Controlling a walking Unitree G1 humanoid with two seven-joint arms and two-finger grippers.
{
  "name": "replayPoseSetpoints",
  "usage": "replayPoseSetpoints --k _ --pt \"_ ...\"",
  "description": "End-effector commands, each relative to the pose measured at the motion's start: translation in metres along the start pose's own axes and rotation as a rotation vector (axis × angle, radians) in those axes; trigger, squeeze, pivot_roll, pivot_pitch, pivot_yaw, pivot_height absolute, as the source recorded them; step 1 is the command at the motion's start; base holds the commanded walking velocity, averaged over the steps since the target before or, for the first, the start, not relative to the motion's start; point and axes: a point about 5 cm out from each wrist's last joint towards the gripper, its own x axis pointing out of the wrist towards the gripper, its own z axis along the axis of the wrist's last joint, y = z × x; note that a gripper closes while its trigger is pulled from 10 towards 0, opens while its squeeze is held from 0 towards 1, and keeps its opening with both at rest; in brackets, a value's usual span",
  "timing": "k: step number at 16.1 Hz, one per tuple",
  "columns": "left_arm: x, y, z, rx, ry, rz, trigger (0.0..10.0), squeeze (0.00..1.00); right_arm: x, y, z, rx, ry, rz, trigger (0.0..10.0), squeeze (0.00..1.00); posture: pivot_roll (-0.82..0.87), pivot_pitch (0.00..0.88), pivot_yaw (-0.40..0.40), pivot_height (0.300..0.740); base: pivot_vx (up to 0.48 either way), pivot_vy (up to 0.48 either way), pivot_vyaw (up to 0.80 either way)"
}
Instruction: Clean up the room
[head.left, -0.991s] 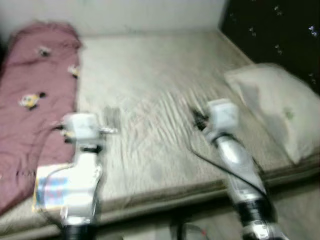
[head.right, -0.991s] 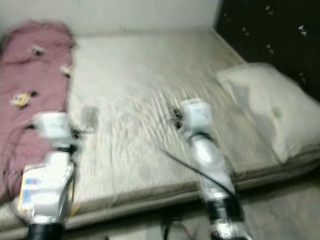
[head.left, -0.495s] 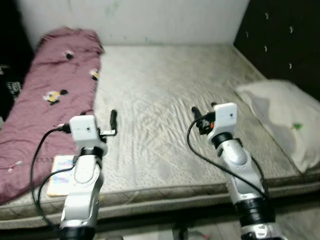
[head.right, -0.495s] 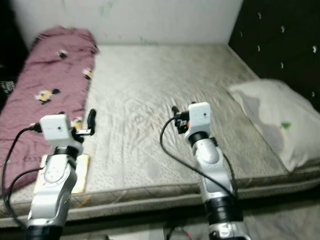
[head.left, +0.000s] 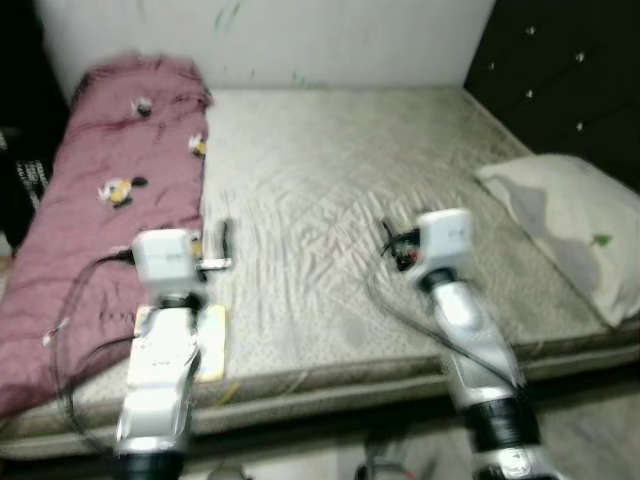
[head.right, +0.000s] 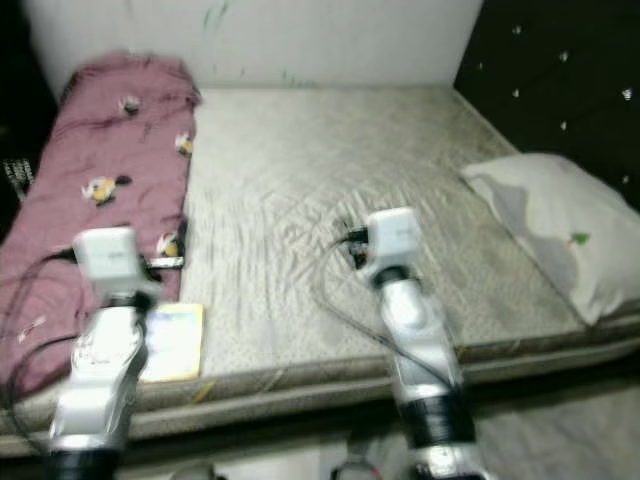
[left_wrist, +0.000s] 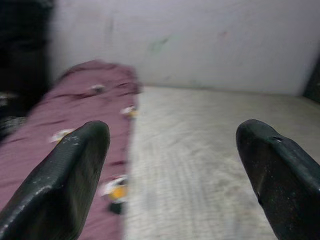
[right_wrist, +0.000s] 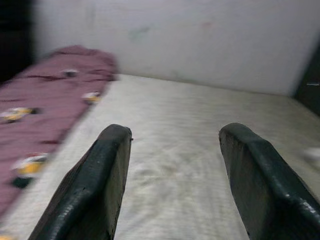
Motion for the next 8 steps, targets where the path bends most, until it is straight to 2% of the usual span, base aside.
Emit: replayPoseSetpoints --k 1,5,8 --pt "0.001 -0.005 0.003 -0.010 -0.012 -0.011 10.0 0.00 0.000 -0.009 0.003 -0.023 -0.005 -0.016 10.0 0.00 -0.02 0.000 -0.034 0.740 0.000 0.439 0.00" --pt "0.000 -0.004 0.003 -0.027 -0.011 -0.013 10.0 0.00 -0.002 -0.009 0.003 -0.020 -0.005 -0.014 10.0 0.00 -0.03 0.000 -0.034 0.740 0.000 0.436 0.00" --pt "-0.006 0.000 0.000 -0.019 -0.002 -0.001 10.0 0.00 -0.010 -0.013 0.002 -0.006 -0.012 -0.035 10.0 0.00 -0.03 0.003 -0.032 0.740 0.000 0.431 0.00"
